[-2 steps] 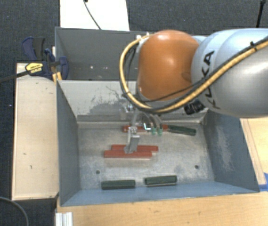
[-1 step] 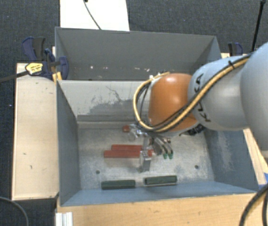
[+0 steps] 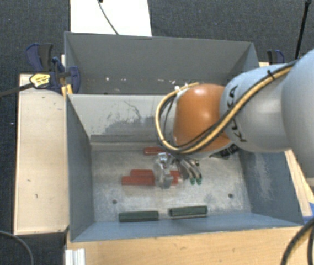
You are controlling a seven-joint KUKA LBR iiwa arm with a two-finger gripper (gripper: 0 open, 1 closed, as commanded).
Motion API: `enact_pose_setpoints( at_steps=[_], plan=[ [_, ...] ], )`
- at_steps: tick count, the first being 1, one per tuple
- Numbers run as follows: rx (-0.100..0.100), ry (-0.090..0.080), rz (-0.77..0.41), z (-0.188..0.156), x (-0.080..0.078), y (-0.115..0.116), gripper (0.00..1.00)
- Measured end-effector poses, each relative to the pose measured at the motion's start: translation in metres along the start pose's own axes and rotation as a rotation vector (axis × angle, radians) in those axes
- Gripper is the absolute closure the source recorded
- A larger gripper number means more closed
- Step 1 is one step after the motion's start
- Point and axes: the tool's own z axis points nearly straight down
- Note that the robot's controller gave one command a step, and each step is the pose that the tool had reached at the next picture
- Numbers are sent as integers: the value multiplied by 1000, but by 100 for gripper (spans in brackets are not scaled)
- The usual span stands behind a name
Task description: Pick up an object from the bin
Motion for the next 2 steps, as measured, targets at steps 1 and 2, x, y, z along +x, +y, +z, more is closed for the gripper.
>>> enact_pose_setpoints(
  at_steps=[1,2],
  plan=[
    [0,0,3,0,0,0,0],
    [0,-3,86,21,-26,-29,0]
  ],
)
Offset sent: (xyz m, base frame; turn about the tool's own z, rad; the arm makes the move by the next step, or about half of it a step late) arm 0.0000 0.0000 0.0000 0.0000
